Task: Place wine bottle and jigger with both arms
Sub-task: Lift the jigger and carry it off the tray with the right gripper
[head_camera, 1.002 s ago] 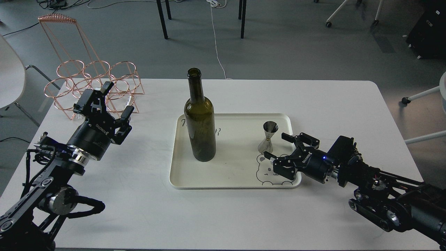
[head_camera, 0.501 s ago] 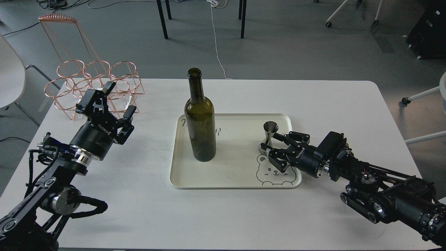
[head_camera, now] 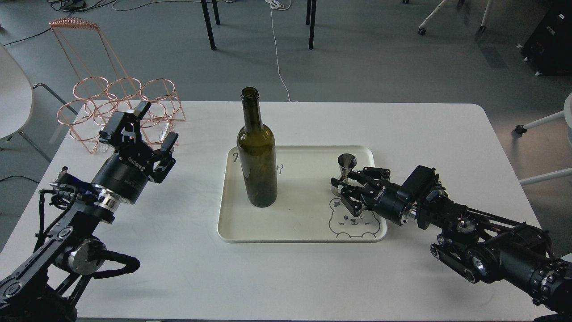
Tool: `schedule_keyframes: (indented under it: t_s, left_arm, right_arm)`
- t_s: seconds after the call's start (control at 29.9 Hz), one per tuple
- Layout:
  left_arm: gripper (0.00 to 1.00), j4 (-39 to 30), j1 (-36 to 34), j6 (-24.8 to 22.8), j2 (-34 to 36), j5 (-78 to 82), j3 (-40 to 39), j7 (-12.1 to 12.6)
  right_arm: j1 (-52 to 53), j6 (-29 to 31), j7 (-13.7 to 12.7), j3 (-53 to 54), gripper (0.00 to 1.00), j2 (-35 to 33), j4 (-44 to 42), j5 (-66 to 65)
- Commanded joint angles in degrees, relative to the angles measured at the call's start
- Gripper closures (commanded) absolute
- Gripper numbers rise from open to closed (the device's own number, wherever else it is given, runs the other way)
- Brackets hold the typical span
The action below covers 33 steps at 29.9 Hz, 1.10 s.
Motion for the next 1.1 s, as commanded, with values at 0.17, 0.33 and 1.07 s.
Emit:
schedule_keyframes:
  t_s: [0.17,0.33,1.07]
  left_arm:
    - [0.02,0.0,0.0,0.0,0.0,0.0,0.0,0.0]
    - [0.02,0.0,0.0,0.0,0.0,0.0,0.0,0.0]
    - [0.02,0.0,-0.4,0.0,0.1,0.0,0.0,0.0]
  right_arm:
    - [1.1,0.0,0.0,0.0,0.87,0.3,0.0,0.0]
    - [1.5,0.0,0.0,0.7,0.88,-0.5,1.0,0.6]
    - [-7.0,0.0,0.0,11.5,0.87,-15.0,-0.7,18.3]
